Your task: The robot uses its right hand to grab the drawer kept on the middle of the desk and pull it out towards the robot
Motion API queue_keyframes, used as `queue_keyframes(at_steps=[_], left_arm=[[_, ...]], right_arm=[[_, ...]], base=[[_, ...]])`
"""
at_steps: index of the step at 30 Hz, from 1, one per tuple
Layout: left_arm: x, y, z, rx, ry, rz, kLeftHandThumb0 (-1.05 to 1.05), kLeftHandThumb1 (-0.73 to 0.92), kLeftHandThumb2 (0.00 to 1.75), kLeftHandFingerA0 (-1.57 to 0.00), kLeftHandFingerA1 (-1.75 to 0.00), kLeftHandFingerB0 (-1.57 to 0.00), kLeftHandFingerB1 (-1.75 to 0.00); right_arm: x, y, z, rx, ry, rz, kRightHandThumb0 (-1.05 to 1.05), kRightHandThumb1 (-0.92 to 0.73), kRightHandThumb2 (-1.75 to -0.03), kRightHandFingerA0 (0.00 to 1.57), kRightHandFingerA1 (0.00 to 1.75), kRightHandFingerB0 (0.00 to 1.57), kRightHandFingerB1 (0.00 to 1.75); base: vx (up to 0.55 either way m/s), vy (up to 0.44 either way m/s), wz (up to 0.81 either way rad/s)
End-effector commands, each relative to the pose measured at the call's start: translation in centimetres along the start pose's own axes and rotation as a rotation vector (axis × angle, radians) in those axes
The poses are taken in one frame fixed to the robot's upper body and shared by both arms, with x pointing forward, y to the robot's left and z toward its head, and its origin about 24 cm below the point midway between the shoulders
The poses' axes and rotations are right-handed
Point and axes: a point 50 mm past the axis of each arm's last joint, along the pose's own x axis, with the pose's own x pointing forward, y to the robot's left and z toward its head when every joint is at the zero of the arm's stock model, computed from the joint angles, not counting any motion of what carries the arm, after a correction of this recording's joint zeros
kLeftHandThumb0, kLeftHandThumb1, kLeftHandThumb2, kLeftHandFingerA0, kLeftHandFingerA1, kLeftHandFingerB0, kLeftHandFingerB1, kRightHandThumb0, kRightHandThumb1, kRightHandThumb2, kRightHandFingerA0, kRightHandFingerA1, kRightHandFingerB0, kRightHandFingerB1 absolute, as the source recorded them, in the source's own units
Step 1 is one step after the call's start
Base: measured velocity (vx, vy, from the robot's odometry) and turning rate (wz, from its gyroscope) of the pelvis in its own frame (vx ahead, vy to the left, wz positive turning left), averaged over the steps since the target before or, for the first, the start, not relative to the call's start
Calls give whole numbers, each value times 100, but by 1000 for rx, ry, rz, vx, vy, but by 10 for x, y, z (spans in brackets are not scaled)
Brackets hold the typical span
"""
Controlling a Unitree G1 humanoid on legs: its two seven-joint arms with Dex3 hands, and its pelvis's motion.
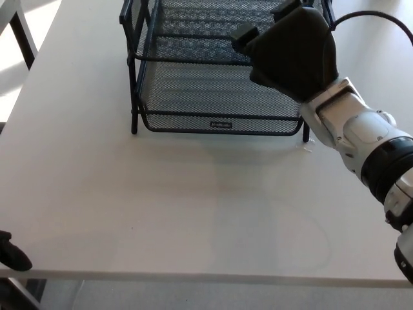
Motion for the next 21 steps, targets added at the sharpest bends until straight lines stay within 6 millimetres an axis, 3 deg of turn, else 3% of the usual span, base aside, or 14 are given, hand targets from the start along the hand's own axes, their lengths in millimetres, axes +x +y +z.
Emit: queue_keyframes(at_steps=[1, 3, 7, 17, 18, 19, 20, 21], left_arm=[[-2, 0, -1, -3, -9, 2, -31, 58, 57, -79, -85, -79, -58], [-3, 0, -1, -5, -11, 4, -31, 57, 57, -80, -86, -79, -58], [-3, 1, -2, -1, -7, 9, -31, 57, 57, -79, -87, -79, -58], [-3, -1, -4, -4, -8, 11, -29, 56, 57, -80, -87, -80, -57], [-3, -1, -4, -1, -6, 10, -31, 58, 57, -79, -85, -79, -56], [-3, -1, -4, 0, -7, 10, -32, 58, 57, -79, -86, -78, -56], [-4, -1, -4, 3, -7, 10, -31, 57, 57, -80, -87, -79, -57], [-4, -1, -4, 4, -6, 11, -31, 56, 57, -83, -89, -81, -59]], right_arm=[[-16, 1, -2, -8, -33, -71, -55, -50, -57, 107, 118, 102, 66], [-19, 0, -2, 5, -51, -82, -54, -49, -57, 108, 115, 102, 65], [-37, -3, -2, 23, -91, -157, -55, -50, -56, 108, 124, 102, 64], [-55, -14, -2, 46, -104, -217, -54, -52, -57, 106, 126, 100, 65], [-56, -15, -1, 43, -99, -237, -58, -38, -81, 113, 118, 98, 76], [-58, -16, -1, 45, -93, -252, -58, -38, -81, 113, 119, 98, 76], [-60, -17, 0, 45, -93, -253, -55, -51, -56, 109, 124, 102, 65], [-63, -17, 2, 49, -97, -253, -54, -53, -57, 110, 118, 100, 68]], base=[[0, 0, 0], [0, 0, 0], [0, 0, 0], [0, 0, 0], [0, 0, 0], [0, 0, 0], [0, 0, 0], [0, 0, 0]])
